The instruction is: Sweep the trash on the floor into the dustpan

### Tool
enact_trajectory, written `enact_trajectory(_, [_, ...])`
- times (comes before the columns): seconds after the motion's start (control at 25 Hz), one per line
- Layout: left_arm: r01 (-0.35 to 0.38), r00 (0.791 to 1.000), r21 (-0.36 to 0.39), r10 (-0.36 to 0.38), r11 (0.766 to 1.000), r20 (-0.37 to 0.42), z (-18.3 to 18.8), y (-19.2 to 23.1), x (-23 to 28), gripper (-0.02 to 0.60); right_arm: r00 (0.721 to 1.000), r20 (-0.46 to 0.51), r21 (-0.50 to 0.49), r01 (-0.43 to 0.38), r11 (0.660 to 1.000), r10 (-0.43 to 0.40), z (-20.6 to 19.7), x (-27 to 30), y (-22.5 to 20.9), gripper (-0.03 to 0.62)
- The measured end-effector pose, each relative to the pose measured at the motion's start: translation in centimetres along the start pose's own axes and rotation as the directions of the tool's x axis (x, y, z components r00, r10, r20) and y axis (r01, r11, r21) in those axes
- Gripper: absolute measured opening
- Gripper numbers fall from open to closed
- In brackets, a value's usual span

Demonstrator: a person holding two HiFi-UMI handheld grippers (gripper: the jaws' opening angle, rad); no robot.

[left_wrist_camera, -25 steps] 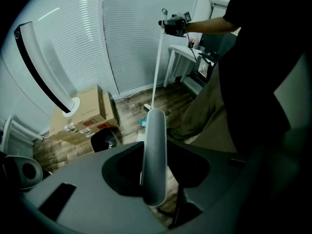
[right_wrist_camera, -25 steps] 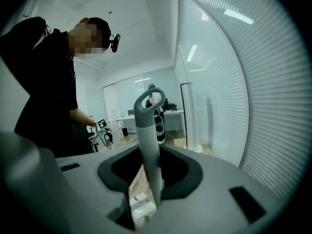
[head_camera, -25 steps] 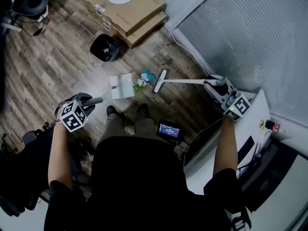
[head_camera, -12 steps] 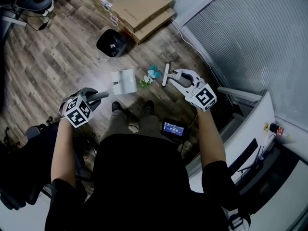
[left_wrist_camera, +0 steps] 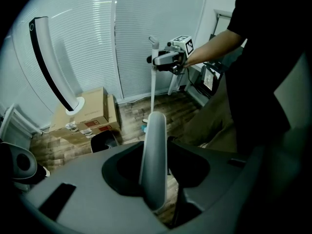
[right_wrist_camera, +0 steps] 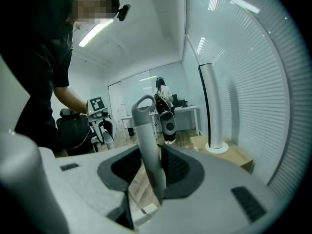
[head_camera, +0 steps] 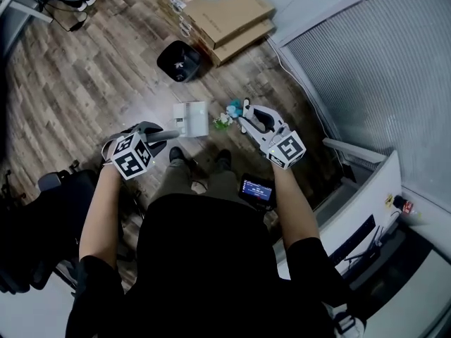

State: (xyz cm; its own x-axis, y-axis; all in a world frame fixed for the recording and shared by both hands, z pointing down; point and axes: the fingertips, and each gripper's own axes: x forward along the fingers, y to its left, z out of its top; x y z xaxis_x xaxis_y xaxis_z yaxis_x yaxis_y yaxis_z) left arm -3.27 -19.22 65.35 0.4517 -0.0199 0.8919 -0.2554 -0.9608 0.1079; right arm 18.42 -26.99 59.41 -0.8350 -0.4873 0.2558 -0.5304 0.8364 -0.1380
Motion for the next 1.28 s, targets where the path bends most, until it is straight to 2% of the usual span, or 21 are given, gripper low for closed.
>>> enact_trajectory(0.56, [0.012,1.0,-0.02,-0.012,1.0,0.024,-1.6,-0.7,-1.0,0.127,0.99,0.127,0.027,-0.068,0.997,0.064,2.8,9.7,5.9,0.123])
enact_trajectory(0.8, [0.015,0.999,-0.021,-0.014,1.0,0.041,-2.3,-0.6,-1.5,0.126,0.978,0.202,0.052,-0.067,0.996,0.056,4.4,12.8,8.9,0.123])
enact_trajectory(1.16, [0.021,0.997,-0.013,-0.02,1.0,0.071,-3.4,-1.1,-2.1,0.126,0.933,0.36,0.081,-0.035,0.996,0.004,8.0,12.2,10.0,0.121])
enact_trajectory(1.28, [0.018,0.997,-0.005,-0.018,1.0,0.076,-3.6,-1.4,-2.1,0.126,0.932,0.362,0.052,0.012,0.999,-0.03,8.8,10.3,9.2,0.114])
